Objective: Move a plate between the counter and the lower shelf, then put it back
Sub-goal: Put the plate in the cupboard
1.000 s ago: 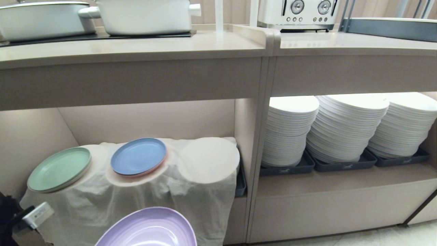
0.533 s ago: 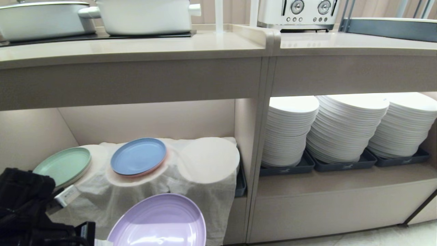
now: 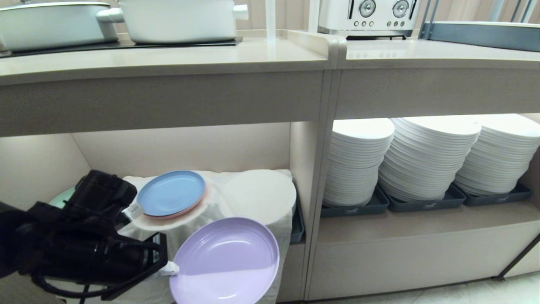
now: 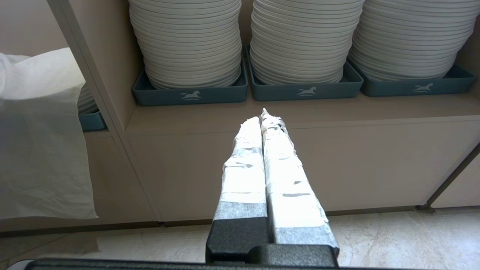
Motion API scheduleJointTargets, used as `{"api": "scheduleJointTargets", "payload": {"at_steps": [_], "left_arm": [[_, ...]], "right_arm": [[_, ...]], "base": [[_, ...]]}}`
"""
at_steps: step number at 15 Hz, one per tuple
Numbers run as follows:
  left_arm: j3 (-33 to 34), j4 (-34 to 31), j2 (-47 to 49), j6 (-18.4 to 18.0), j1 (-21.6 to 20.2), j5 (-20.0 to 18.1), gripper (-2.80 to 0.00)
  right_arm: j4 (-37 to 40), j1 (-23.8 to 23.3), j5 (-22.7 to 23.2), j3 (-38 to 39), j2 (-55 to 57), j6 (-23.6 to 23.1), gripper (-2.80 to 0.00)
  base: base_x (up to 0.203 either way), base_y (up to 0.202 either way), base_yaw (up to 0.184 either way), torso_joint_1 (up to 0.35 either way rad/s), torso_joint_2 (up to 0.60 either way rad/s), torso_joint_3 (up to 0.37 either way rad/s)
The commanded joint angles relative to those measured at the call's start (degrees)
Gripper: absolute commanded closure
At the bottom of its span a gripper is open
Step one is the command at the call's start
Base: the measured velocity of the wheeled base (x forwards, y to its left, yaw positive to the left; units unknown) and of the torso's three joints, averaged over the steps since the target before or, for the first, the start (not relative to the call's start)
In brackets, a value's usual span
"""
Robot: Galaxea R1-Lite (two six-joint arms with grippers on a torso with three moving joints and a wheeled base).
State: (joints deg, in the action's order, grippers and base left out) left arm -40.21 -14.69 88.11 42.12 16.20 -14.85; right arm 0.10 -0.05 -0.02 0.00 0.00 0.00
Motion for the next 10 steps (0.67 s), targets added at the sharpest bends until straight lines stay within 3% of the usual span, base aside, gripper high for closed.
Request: {"api": "scheduleJointTargets", "payload": {"at_steps": [1, 4, 10], "left_arm": [[-2.6, -0.1, 4.8, 0.8, 0.3, -0.1, 0.00], [-4.8, 0.3, 8.2, 1.5, 0.3, -0.1, 0.00], [-5.0, 12.2, 14.6, 7.0, 1.2, 1.2, 0.00]], "right_arm": [[0.0, 0.0, 0.0, 0.0, 0.0, 0.0, 0.00], [0.0, 0.0, 0.0, 0.0, 0.0, 0.0, 0.00], [0.0, 0.0, 0.0, 0.0, 0.0, 0.0, 0.00]], "base": [[0.000, 0.000, 0.000, 0.000, 0.00, 0.000], [0.000, 0.000, 0.000, 0.000, 0.00, 0.000], [0.000, 0.000, 0.000, 0.000, 0.00, 0.000]]}}
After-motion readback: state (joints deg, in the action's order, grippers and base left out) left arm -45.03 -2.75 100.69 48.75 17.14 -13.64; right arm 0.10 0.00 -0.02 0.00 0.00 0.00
